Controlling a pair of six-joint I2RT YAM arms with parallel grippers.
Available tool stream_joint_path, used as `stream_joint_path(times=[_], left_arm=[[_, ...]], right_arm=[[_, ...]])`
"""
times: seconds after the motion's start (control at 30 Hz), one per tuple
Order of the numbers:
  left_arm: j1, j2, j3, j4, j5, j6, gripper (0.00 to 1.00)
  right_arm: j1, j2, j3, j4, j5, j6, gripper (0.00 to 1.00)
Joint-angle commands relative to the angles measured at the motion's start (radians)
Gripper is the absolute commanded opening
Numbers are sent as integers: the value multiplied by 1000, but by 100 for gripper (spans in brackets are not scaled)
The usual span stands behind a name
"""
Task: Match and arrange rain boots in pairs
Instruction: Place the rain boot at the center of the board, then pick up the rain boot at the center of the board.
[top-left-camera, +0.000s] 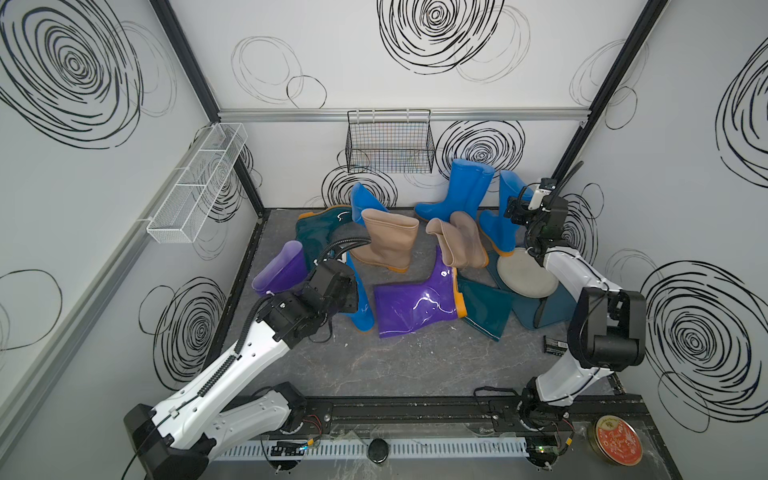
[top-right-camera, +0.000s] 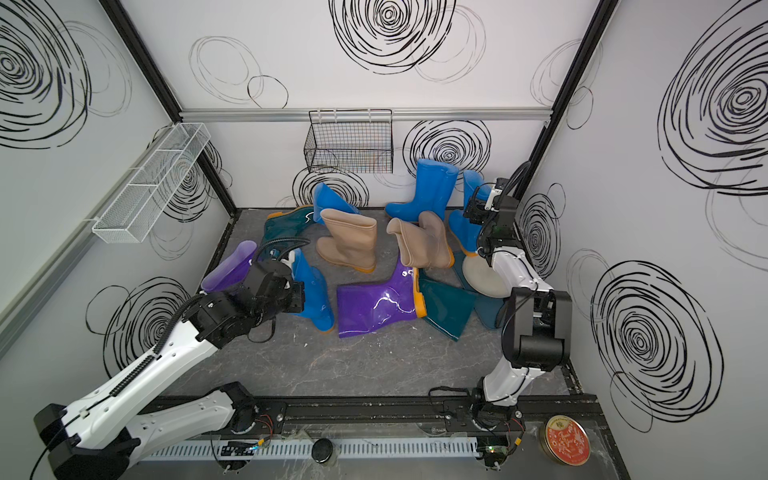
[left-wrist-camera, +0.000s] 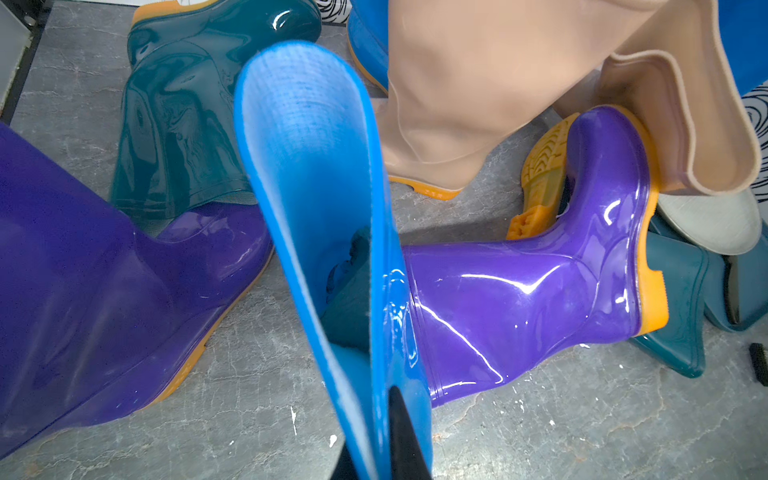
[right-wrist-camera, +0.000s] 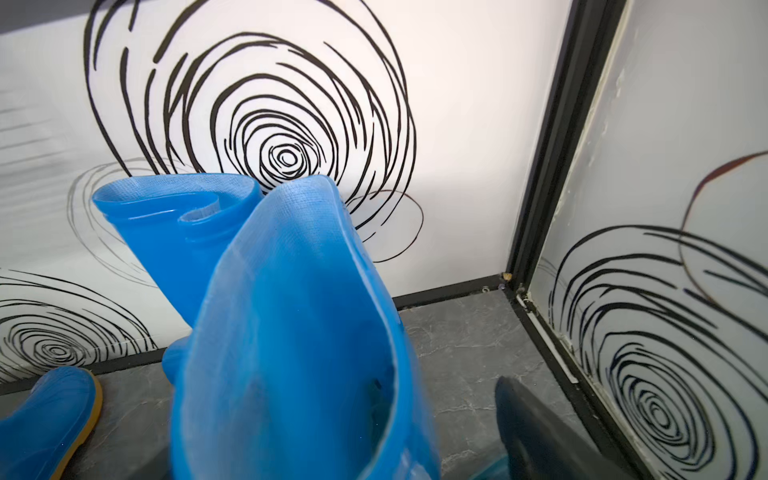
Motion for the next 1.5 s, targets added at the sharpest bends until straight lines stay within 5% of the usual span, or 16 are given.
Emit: stream_joint_path(times=[0.0,0.37,0.73,0.93,1.37,1.47], left_arm=[[9,19,24,19,-33,19,0],[25,33,41,3,-56,18,0],[38,54,67,-42,-70,12,0],[46,82,83,-42,-68,11,0],[46,140,117,-64,-76,-1,0],[47,147,118,-65,-78,-4,0]], right_arm=[[2,-44,39,-34,14,-50,94],[160,45,297,-135,-68,-212,96],[196,301,518,-209,-113,-137,93],[206,360,495,-209,83,-103,97],[171,587,654,-102,156,-4,100],[169,610,660,-20,113,-44,94]])
